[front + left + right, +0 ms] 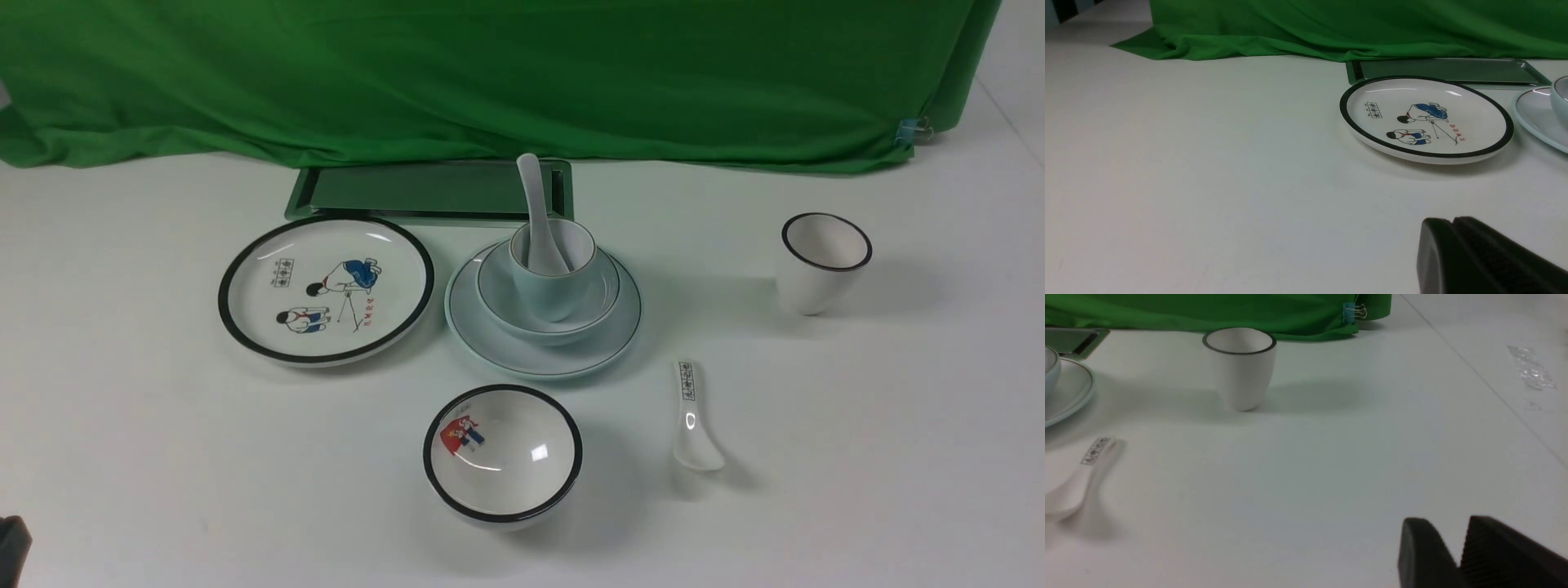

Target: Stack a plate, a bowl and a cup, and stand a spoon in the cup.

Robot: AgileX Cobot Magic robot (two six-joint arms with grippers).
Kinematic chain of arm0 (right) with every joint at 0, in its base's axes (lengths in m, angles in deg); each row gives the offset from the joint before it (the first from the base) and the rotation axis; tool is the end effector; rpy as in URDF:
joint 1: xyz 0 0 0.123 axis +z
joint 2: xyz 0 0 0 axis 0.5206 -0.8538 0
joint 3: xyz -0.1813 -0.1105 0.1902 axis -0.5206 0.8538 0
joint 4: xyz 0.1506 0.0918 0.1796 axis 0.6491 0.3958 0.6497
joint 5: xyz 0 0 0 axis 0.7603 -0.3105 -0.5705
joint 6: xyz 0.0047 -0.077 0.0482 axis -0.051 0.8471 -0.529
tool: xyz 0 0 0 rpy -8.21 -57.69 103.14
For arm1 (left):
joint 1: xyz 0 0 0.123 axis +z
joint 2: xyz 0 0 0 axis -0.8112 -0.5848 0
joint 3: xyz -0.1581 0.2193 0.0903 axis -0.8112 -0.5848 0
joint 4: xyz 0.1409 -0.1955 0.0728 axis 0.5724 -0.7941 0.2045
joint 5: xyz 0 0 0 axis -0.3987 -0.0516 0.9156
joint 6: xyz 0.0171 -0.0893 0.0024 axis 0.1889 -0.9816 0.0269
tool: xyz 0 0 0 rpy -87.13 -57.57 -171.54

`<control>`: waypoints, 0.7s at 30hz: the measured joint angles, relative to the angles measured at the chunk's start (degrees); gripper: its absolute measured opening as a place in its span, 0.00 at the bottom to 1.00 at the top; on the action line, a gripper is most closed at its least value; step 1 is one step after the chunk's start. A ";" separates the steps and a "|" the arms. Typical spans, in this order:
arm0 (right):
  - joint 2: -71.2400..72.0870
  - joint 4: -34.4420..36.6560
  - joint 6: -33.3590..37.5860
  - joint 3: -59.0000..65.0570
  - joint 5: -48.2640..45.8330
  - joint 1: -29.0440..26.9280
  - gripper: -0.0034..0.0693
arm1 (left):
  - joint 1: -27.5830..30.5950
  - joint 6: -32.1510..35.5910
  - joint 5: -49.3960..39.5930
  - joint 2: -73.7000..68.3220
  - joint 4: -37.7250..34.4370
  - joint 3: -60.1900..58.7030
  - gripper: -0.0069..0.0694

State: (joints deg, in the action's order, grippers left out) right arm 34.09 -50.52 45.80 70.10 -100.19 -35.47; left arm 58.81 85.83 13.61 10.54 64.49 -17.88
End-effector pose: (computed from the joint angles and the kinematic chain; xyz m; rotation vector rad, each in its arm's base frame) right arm 0.0557 -0.0046 0.1902 0.0631 1.7106 -0.0625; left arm 0.0559 0.0027 0.1900 -0.0567 1.7205 0.0418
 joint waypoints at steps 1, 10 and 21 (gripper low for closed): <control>0.00 0.00 -0.05 0.00 0.00 0.00 0.32 | 0.00 0.01 0.00 0.00 0.00 0.00 0.05; 0.00 0.00 -0.05 0.00 0.00 0.00 0.32 | 0.00 0.01 0.00 0.00 0.00 0.00 0.05; 0.00 0.00 -0.05 0.00 0.00 0.00 0.34 | 0.00 0.01 0.00 0.00 -0.19 0.00 0.05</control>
State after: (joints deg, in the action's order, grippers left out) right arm 34.09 -50.52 45.75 70.10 -100.19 -35.47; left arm 58.81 85.84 13.61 10.54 64.30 -17.88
